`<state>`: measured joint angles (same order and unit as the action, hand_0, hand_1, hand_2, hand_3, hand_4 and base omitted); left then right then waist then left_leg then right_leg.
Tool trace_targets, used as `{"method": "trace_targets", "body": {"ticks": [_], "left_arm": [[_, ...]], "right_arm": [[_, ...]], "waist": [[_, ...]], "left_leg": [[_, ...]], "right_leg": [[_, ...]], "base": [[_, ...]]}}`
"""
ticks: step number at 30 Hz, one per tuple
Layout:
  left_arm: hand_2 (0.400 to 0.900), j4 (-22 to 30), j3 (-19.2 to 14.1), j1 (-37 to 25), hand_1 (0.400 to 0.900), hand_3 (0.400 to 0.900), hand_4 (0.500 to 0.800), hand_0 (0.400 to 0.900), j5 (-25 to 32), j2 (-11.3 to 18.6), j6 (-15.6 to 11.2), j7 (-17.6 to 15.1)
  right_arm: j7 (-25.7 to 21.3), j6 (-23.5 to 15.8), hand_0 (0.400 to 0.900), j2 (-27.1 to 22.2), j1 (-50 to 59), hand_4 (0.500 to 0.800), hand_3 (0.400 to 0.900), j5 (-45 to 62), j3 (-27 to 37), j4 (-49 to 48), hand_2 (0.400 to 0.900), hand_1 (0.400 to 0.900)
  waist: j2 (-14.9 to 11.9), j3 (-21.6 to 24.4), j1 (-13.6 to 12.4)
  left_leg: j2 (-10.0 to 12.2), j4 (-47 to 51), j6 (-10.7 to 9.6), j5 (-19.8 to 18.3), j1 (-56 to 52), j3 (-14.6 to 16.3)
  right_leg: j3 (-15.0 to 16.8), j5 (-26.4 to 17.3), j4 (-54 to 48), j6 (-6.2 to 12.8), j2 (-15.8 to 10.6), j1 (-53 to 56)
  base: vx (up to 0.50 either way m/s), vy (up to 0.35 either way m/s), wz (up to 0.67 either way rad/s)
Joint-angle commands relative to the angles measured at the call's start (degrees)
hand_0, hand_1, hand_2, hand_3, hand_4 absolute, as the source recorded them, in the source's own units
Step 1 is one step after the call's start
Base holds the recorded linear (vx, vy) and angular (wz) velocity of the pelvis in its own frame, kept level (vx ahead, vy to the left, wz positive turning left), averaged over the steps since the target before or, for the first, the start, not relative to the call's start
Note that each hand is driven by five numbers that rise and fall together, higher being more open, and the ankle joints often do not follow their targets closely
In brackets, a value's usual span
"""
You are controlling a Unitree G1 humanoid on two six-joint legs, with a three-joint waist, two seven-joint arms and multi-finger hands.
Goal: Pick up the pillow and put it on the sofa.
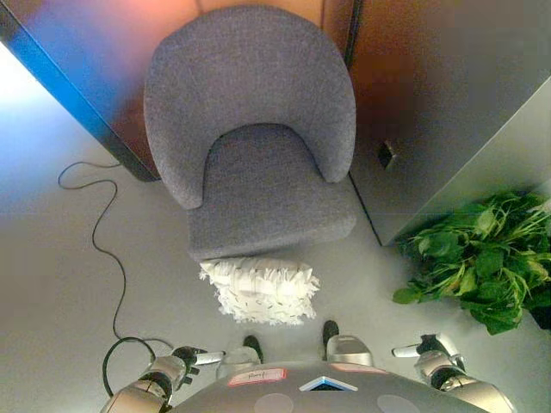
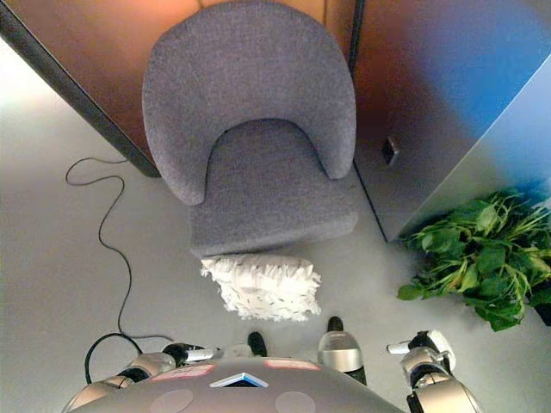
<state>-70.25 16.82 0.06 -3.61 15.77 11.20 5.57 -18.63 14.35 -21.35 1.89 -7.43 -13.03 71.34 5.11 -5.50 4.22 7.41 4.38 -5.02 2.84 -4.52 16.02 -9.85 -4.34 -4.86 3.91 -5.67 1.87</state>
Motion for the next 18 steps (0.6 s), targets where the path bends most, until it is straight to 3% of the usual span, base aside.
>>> {"method": "trace_targets", "body": {"ticks": [1, 12, 18], "left_arm": [[0.9, 0.01, 2.43, -4.11, 0.9, 0.9, 0.8, 0.9, 1.3, 3.85, -0.67, 0.65], [0.9, 3.76, 5.62, -11.44, 0.9, 0.9, 0.8, 0.9, 10.64, 6.35, -5.39, -0.01], [0.9, 7.42, 5.74, -15.07, 0.9, 0.9, 0.8, 0.9, 14.79, 7.7, -5.7, -1.12]], "right_arm": [[-4.18, 0.85, 0.9, -2.61, 8.2, 0.8, 0.9, -0.6, -3.15, 1.22, 0.9, 0.9], [-4.45, 0.99, 0.9, -8.24, 21.89, 0.8, 0.9, 6.25, -5.97, -0.85, 0.9, 0.9], [-2.03, 0.95, 0.9, -9.86, 29.03, 0.8, 0.9, 10.32, -6.89, -0.68, 0.9, 0.9]], "waist": [[-3.04, -4.38, -1.81], [-1.99, -14.66, -3.9], [-1.56, -17.77, -4.72]], "left_leg": [[-1.67, -3.93, 1.99, -4.45, 4.65, -4.56], [-0.81, -20.35, 1.03, -5.18, 23.73, -9.81], [-1.16, -27.81, 1.61, -7.05, 32.29, -10.34]], "right_leg": [[0.86, 3.91, 4.74, 3.58, -3.85, -3.39], [0.69, 6.82, 18.61, 0.58, -5.79, -18.72], [0.28, 8.07, 26.26, 0.27, -7.15, -27.75]], "base": [[-0.1, -0.045, 0.13], [-0.17, -0.06, 0.16], [-0.12, -0.031, 0.12]]}}
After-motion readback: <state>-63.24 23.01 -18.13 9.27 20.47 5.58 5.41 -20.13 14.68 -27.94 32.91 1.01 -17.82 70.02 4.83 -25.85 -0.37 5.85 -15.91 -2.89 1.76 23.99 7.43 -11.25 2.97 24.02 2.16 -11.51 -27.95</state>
